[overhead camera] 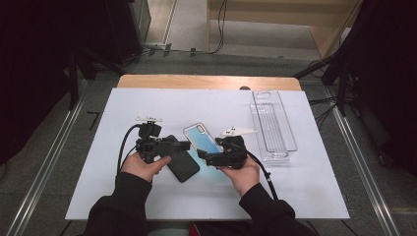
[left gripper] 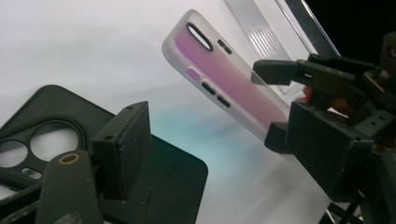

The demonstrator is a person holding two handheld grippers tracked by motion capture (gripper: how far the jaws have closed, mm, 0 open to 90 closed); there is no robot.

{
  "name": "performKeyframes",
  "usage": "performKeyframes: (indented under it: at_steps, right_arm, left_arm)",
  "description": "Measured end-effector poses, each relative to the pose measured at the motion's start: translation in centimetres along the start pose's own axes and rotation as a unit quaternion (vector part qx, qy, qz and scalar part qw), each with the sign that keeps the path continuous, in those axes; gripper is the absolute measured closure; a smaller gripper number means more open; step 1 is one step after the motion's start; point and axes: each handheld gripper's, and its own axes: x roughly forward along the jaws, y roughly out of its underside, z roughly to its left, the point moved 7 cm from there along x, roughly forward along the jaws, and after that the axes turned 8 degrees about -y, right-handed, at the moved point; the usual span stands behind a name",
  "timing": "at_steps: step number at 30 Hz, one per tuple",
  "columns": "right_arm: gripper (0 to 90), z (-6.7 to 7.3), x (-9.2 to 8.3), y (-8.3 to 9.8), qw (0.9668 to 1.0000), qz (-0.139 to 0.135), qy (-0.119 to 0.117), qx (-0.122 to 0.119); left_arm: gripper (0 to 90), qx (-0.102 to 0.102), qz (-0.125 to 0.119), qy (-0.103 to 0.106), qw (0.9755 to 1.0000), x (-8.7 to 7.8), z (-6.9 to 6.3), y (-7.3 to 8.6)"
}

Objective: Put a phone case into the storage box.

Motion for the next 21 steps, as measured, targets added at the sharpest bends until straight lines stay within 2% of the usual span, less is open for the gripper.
performKeyframes:
  at_steps: [8, 13, 15, 21]
  right_arm:
    - [14.7, 0.4, 0.8, -0.3, 0.9995, -0.019, -0.009, 0.024]
    - [14.7, 0.4, 1.2, -0.4, 0.9991, -0.029, -0.002, 0.029]
    - [14.7, 0.5, 1.4, -0.4, 0.9992, -0.032, 0.001, 0.025]
    - [14.7, 0.8, 2.0, -0.4, 0.9977, -0.051, -0.005, 0.044]
  left_arm:
    - [22.4, -0.003, -0.010, -0.019, 0.9998, 0.4, 0.3, -0.8]
    - [22.5, -0.008, -0.015, -0.025, 0.9995, 0.9, 0.5, -1.0]
    - [22.9, -0.013, -0.016, -0.027, 0.9994, 1.1, 0.6, -1.2]
    - [25.6, -0.028, -0.017, -0.028, 0.9991, 2.1, 0.5, -1.7]
